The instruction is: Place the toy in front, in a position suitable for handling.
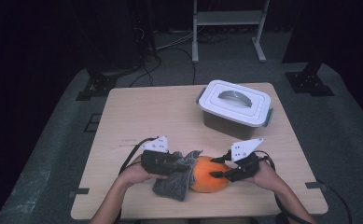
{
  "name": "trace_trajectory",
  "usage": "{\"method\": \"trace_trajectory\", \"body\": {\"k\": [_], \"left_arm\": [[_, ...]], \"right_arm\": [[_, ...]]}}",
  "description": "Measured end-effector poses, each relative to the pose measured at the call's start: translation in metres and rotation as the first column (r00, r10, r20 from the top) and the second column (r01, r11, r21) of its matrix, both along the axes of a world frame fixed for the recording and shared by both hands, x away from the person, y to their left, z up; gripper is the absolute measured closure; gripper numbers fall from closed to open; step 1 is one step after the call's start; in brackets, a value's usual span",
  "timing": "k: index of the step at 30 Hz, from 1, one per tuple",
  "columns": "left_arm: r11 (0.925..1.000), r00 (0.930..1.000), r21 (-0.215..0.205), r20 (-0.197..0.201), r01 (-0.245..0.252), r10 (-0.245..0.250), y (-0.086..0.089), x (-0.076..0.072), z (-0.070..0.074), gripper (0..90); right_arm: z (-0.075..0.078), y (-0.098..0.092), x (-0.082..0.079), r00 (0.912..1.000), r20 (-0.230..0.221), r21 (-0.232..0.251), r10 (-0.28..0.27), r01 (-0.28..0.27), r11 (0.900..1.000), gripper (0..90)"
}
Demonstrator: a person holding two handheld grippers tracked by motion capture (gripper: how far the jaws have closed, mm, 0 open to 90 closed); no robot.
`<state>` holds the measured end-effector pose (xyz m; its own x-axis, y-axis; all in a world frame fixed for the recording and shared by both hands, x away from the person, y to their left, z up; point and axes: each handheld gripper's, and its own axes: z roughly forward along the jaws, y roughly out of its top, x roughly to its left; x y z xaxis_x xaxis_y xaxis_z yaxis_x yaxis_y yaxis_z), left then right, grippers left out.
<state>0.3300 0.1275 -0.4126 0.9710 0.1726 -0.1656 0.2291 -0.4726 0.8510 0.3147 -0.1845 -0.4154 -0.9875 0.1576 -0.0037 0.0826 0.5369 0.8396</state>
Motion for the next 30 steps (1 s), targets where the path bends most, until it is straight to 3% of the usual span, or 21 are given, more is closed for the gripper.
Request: {"method": "trace_trajectory", "body": {"k": [2,3,6,7,9,10,16,18,21,23,24,25,30], "left_arm": [[0.9999,1.0,-0.01,-0.009,-0.002,0.002,-0.002,0.0,-0.001,67.3],[1.0,1.0,-0.001,-0.002,-0.009,0.009,-0.004,0.0,0.0,67.6],[1.0,1.0,0.006,0.001,-0.006,0.006,-0.007,-0.001,0.003,67.7],[0.9999,1.0,0.015,0.009,-0.001,0.001,-0.01,-0.001,0.004,67.6],[0.9997,0.9999,0.025,0.017,0.001,-0.001,-0.011,-0.001,0.005,67.7],[0.9996,0.9998,0.03,0.021,0.001,-0.001,-0.011,-0.001,0.005,67.7],[0.9998,0.9999,0.014,-0.007,-0.013,0.013,-0.001,-0.001,-0.003,67.8],[0.9999,0.9996,-0.014,-0.027,-0.007,0.006,-0.001,-0.001,-0.008,67.8],[0.9984,0.9988,-0.056,-0.048,0.008,-0.011,-0.005,-0.003,-0.012,69.4],[0.998,0.9987,-0.063,-0.05,0.008,-0.011,-0.001,-0.002,-0.009,70.2],[0.998,0.9987,-0.063,-0.05,0.008,-0.011,-0.001,-0.002,-0.009,70.4],[0.9972,0.999,-0.074,-0.045,0.001,-0.004,0.002,-0.002,-0.003,70.5],[0.995,1.0,-0.1,-0.005,0.006,-0.006,0.009,-0.003,0.017,70.6]], "right_arm": [[0.002,0.001,0.001,0.9997,-0.025,-0.008,-0.007,0.007,1.0,48.7],[0.009,0.005,0.0,0.9991,-0.029,-0.027,-0.031,0.03,0.999,37.6],[0.018,0.012,-0.002,0.999,-0.024,-0.033,-0.038,0.037,0.999,34.0],[0.022,0.023,-0.005,0.9994,-0.011,-0.056,-0.033,0.033,0.998,30.8],[0.022,0.027,-0.005,0.9995,0.0,-0.077,-0.03,0.03,0.997,29.7],[0.018,0.033,-0.005,0.9995,0.014,-0.103,-0.03,0.031,0.994,33.6],[0.009,0.022,-0.001,0.9995,-0.007,-0.067,-0.03,0.03,0.997,42.7],[0.006,0.017,0.001,0.9994,-0.022,-0.059,-0.027,0.026,0.998,47.3],[0.007,0.019,-0.002,1.0,0.0,-0.062,-0.008,0.008,0.998,61.0],[0.01,0.02,-0.003,1.0,0.01,-0.007,0.001,0.0,1.0,64.7],[0.01,0.02,-0.003,1.0,0.01,-0.007,0.001,0.0,1.0,64.7],[0.01,0.022,0.002,1.0,-0.008,0.044,-0.004,0.005,0.999,66.3],[0.01,0.032,0.007,0.9998,-0.011,0.11,0.016,-0.015,0.994,66.6]]}}
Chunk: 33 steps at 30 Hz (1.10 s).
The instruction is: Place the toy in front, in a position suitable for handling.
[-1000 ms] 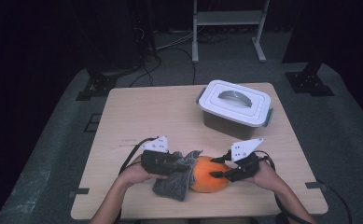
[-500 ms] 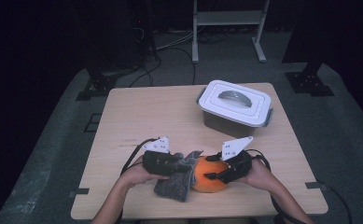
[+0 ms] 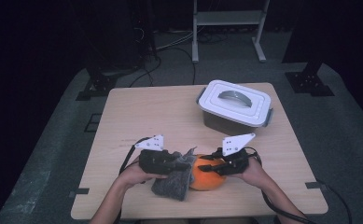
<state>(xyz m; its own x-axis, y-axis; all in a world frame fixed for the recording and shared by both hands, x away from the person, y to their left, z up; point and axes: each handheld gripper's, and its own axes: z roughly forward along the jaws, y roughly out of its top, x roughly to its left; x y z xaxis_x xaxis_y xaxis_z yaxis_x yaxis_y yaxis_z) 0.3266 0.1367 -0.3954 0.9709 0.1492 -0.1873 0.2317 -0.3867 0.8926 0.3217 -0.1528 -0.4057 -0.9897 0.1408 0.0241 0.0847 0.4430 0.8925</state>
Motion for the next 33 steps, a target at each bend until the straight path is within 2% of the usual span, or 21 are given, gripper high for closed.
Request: {"method": "trace_trajectory", "body": {"k": [1,2,3,5,8,12,15,22,24,25,26,27,28,30,31,33], "left_arm": [[0.9988,0.9997,0.047,0.024,-0.011,0.01,0.0,0.0,0.004,70.5],[0.9977,0.9995,0.067,0.03,-0.014,0.012,0.0,0.0,0.004,70.5],[0.9982,0.9996,0.058,0.024,-0.017,0.016,0.001,0.001,0.003,70.4],[0.9989,0.9995,0.041,0.02,-0.024,0.023,0.002,0.003,0.0,70.5],[0.9986,0.9996,0.047,0.012,-0.026,0.025,0.002,0.004,-0.004,70.3],[0.9988,0.9999,0.047,-0.002,-0.011,0.011,-0.004,0.005,-0.012,69.7],[0.999,1.0,0.044,-0.005,-0.007,0.007,-0.007,0.005,-0.013,69.1],[0.9991,0.9996,0.038,-0.022,0.016,-0.015,-0.02,0.006,-0.018,69.1],[0.9989,0.9995,0.04,-0.021,0.024,-0.023,-0.027,0.005,-0.018,69.1],[0.9989,0.9995,0.039,-0.02,0.025,-0.024,-0.03,0.006,-0.016,69.1],[0.9989,0.9995,0.039,-0.02,0.025,-0.024,-0.03,0.006,-0.016,69.1],[0.9985,0.9996,0.047,-0.013,0.026,-0.025,-0.031,0.007,-0.014,69.1],[0.9985,0.9996,0.048,-0.012,0.024,-0.024,-0.032,0.006,-0.013,69.1],[0.9982,0.9996,0.054,-0.006,0.027,-0.027,-0.034,0.006,-0.012,69.1],[0.998,0.9996,0.057,-0.007,0.026,-0.026,-0.036,0.006,-0.011,69.1],[0.998,0.9997,0.058,-0.005,0.025,-0.025,-0.037,0.006,-0.011,69.0]], "right_arm": [[-0.001,0.007,0.001,0.9999,0.009,-0.007,0.006,-0.006,1.0,66.1],[-0.003,0.01,0.001,0.9996,0.028,-0.035,0.008,-0.007,0.999,66.0],[-0.005,0.012,0.0,0.999,0.044,-0.053,0.011,-0.009,0.999,65.9],[-0.005,0.009,-0.001,0.9989,0.046,-0.055,0.006,-0.003,0.998,65.0],[-0.005,0.002,-0.001,0.9989,0.047,-0.065,0.0,0.003,0.998,63.6],[-0.009,-0.02,-0.003,0.9997,0.013,-0.049,-0.022,0.023,0.999,61.3],[-0.011,-0.031,-0.004,0.9994,0.008,-0.044,-0.034,0.034,0.998,60.6],[-0.013,-0.048,-0.003,0.9979,-0.008,-0.054,-0.065,0.064,0.996,58.2],[-0.012,-0.049,-0.002,0.9973,-0.019,-0.069,-0.07,0.069,0.995,54.1],[-0.009,-0.049,-0.003,0.9959,-0.032,-0.096,-0.084,0.081,0.992,46.3],[-0.009,-0.049,-0.003,0.9959,-0.032,-0.096,-0.084,0.081,0.992,46.3],[-0.003,-0.05,-0.004,0.9945,-0.045,-0.12,-0.094,0.088,0.989,37.6],[-0.002,-0.05,-0.005,0.994,-0.045,-0.131,-0.099,0.093,0.987,33.1],[0.001,-0.05,-0.007,0.9932,-0.049,-0.141,-0.105,0.097,0.985,30.0],[0.003,-0.048,-0.011,0.9941,-0.028,-0.156,-0.105,0.1,0.983,25.8],[0.003,-0.047,-0.013,0.9938,-0.023,-0.157,-0.109,0.104,0.982,24.1]]}}
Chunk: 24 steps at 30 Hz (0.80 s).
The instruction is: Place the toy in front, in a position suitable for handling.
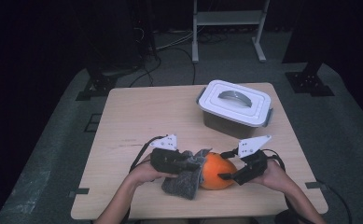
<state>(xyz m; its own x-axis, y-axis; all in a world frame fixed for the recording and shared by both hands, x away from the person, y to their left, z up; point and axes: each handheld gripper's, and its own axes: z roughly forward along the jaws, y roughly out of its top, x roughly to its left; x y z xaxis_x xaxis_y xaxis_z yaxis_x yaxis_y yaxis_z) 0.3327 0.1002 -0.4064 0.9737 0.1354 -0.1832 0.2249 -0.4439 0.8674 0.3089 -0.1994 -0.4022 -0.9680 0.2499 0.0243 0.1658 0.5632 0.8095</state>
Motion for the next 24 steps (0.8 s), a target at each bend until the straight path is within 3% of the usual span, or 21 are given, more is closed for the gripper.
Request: {"method": "trace_trajectory", "body": {"k": [2,9,10,11,12,13,14,15,18,20,21,22,23,24], "left_arm": [[1.0,1.0,0.001,-0.001,-0.003,0.003,-0.001,0.0,0.0,69.0],[0.9999,1.0,0.015,-0.001,0.004,-0.004,-0.004,-0.001,0.001,69.3],[0.9998,1.0,0.021,0.004,0.008,-0.008,-0.004,-0.002,0.0,69.5],[0.9998,1.0,0.021,0.004,0.008,-0.008,-0.004,-0.002,0.0,69.6],[0.9998,1.0,0.02,-0.001,0.004,-0.004,-0.002,-0.001,-0.001,69.8],[0.9998,1.0,0.02,-0.001,0.004,-0.004,-0.002,-0.001,-0.001,69.9],[0.9998,1.0,0.021,-0.004,0.0,0.0,0.001,-0.001,-0.001,70.1],[0.9998,1.0,0.021,-0.004,0.0,0.0,0.001,-0.001,-0.001,70.5],[0.9999,1.0,0.012,0.004,-0.009,0.009,0.007,-0.002,0.004,70.7],[0.9998,0.9996,-0.019,0.028,-0.006,0.006,0.012,-0.004,0.019,71.0],[0.9998,0.9996,-0.019,0.028,-0.006,0.006,0.012,-0.004,0.019,71.1],[0.9997,0.9987,-0.025,0.05,-0.003,0.004,0.015,-0.005,0.031,71.1],[0.9997,0.9987,-0.025,0.05,-0.003,0.004,0.015,-0.005,0.031,71.1],[0.9998,0.9977,-0.022,0.067,-0.002,0.003,0.017,-0.006,0.04,71.1]], "right_arm": [[-0.002,0.004,-0.004,0.9994,0.034,-0.017,-0.011,0.012,1.0,21.4],[-0.008,0.008,-0.004,0.9993,0.024,0.004,-0.03,0.03,1.0,23.1],[-0.012,0.011,-0.003,0.9995,0.024,0.003,-0.02,0.02,1.0,32.9],[-0.012,0.011,-0.003,0.9995,0.024,0.003,-0.02,0.02,1.0,32.9],[-0.014,0.012,-0.002,0.9991,0.039,-0.001,-0.019,0.02,1.0,47.0],[-0.014,0.012,-0.002,0.9991,0.039,-0.001,-0.019,0.02,1.0,47.0],[-0.015,0.013,-0.003,0.9976,0.069,0.008,-0.001,0.001,1.0,57.0],[-0.015,0.013,-0.003,0.9976,0.069,0.008,-0.001,0.001,1.0,57.0],[-0.014,0.011,0.002,0.9987,0.047,0.07,0.017,-0.02,0.997,61.9],[-0.012,0.01,0.007,0.999,0.034,0.136,0.03,-0.034,0.99,62.5],[-0.012,0.01,0.007,0.999,0.034,0.136,0.03,-0.034,0.99,62.5],[-0.011,0.013,0.01,0.9985,0.022,0.187,0.049,-0.053,0.981,62.5],[-0.011,0.013,0.01,0.9985,0.022,0.187,0.049,-0.053,0.981,62.5],[-0.01,0.017,0.012,0.998,0.021,0.226,0.06,-0.063,0.972,62.5]]}}
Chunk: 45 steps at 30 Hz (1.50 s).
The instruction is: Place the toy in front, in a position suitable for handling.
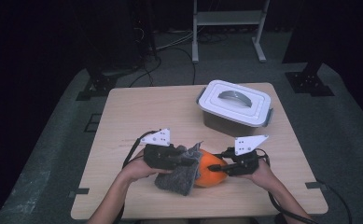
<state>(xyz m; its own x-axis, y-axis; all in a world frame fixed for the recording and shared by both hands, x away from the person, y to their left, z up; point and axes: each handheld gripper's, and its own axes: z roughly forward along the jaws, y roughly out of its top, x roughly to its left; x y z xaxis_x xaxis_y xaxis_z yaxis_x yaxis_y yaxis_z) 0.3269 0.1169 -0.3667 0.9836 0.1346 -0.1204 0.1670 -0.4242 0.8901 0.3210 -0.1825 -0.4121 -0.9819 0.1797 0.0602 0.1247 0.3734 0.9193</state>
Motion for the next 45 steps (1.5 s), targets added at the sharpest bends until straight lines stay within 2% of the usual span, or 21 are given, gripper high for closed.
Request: {"method": "trace_trajectory", "body": {"k": [3,5,7,8,9,10,12,15,16,23,27,29,31,35,36,37,38,39,41,42,45], "left_arm": [[0.9998,1.0,-0.019,0.008,-0.002,0.002,0.004,-0.001,0.008,71.1],[1.0,1.0,-0.008,0.005,-0.003,0.003,0.004,-0.001,0.005,71.0],[1.0,1.0,0.004,-0.004,-0.002,0.002,0.002,-0.001,0.001,71.0],[0.9997,0.9999,0.022,-0.01,0.005,-0.005,-0.001,0.0,-0.004,71.0],[0.9996,0.9998,0.026,-0.019,0.011,-0.01,-0.003,0.0,-0.009,71.0],[0.9999,0.9994,0.004,-0.031,0.013,-0.013,-0.003,0.001,-0.013,71.0],[0.9999,0.9993,-0.009,-0.035,0.01,-0.01,-0.003,0.003,-0.013,71.0],[0.9995,0.9998,0.032,-0.019,0.002,-0.001,-0.004,0.004,-0.012,70.9],[0.9985,0.9999,0.055,-0.016,-0.003,0.004,-0.004,0.004,-0.015,70.8],[0.9961,0.9998,0.087,-0.007,-0.016,0.017,0.002,0.004,-0.02,70.4],[0.9927,0.999,0.113,-0.004,-0.044,0.044,0.01,0.004,-0.024,70.4],[0.9922,0.9985,0.113,-0.008,-0.052,0.053,0.013,0.005,-0.026,70.4],[0.9939,0.9981,0.094,-0.016,-0.058,0.06,0.014,0.006,-0.026,70.5],[0.998,0.9994,0.053,-0.005,-0.034,0.034,0.005,0.004,-0.018,70.6],[0.9983,0.9997,0.054,-0.001,-0.024,0.024,0.001,0.003,-0.016,70.5],[0.9968,0.9999,0.079,0.015,-0.01,0.009,-0.008,0.001,-0.015,70.5],[0.9957,0.9997,0.093,0.024,-0.009,0.007,-0.011,0.001,-0.015,70.6],[0.9957,0.9997,0.093,0.024,-0.009,0.007,-0.011,0.001,-0.015,70.6],[0.9948,0.9996,0.102,0.029,-0.008,0.005,-0.014,0.002,-0.014,70.6],[0.9942,0.9994,0.106,0.034,-0.015,0.011,-0.015,0.003,-0.013,70.6],[0.9949,0.9996,0.1,0.028,-0.013,0.011,-0.017,0.003,-0.014,70.5]], "right_arm": [[0.0,0.004,0.002,0.9999,-0.011,0.049,0.011,-0.01,0.999,62.0],[-0.004,0.007,0.003,0.9997,-0.019,0.058,0.014,-0.013,0.998,60.3],[-0.008,0.008,0.004,0.9996,-0.025,0.045,0.015,-0.014,0.999,59.2],[-0.016,0.012,0.003,0.9994,-0.031,-0.007,0.018,-0.018,1.0,57.8],[-0.016,0.012,0.003,0.9994,-0.031,-0.007,0.018,-0.018,1.0,57.8],[-0.019,0.012,0.002,0.9991,-0.037,-0.003,0.02,-0.02,1.0,57.6],[-0.019,0.007,0.001,0.9999,-0.01,-0.035,0.006,-0.006,0.999,56.9],[-0.018,0.003,0.001,1.0,-0.002,-0.054,0.001,-0.001,0.999,56.4],[-0.02,-0.002,0.001,0.9999,-0.007,-0.056,-0.009,0.008,0.998,56.3],[-0.019,-0.003,-0.002,0.9999,0.016,-0.082,0.0,0.002,0.997,56.2],[-0.021,-0.005,-0.002,0.9999,0.016,-0.076,0.0,0.002,0.997,56.2],[-0.022,-0.007,-0.002,0.9999,0.01,-0.071,-0.004,0.005,0.997,56.2],[-0.022,-0.009,-0.002,0.9999,0.008,-0.066,-0.008,0.008,0.998,56.1],[-0.021,-0.007,0.0,0.9999,0.016,-0.074,-0.004,0.005,0.997,55.7],[-0.02,-0.006,0.0,0.9999,0.015,-0.075,-0.004,0.005,0.997,54.5],[-0.02,-0.006,0.0,0.9999,0.014,-0.08,-0.006,0.007,0.997,50.9],[-0.019,-0.006,0.0,0.9999,0.004,-0.086,-0.014,0.014,0.996,45.3],[-0.019,-0.006,0.0,0.9999,0.004,-0.086,-0.014,0.014,0.996,45.3],[-0.016,-0.008,-0.001,0.9993,-0.022,-0.101,-0.032,0.029,0.994,34.6],[-0.01,-0.011,-0.004,0.9979,-0.024,-0.124,-0.061,0.057,0.991,29.0],[-0.006,-0.013,-0.01,0.9968,-0.007,-0.138,-0.079,0.078,0.987,26.8]]}}
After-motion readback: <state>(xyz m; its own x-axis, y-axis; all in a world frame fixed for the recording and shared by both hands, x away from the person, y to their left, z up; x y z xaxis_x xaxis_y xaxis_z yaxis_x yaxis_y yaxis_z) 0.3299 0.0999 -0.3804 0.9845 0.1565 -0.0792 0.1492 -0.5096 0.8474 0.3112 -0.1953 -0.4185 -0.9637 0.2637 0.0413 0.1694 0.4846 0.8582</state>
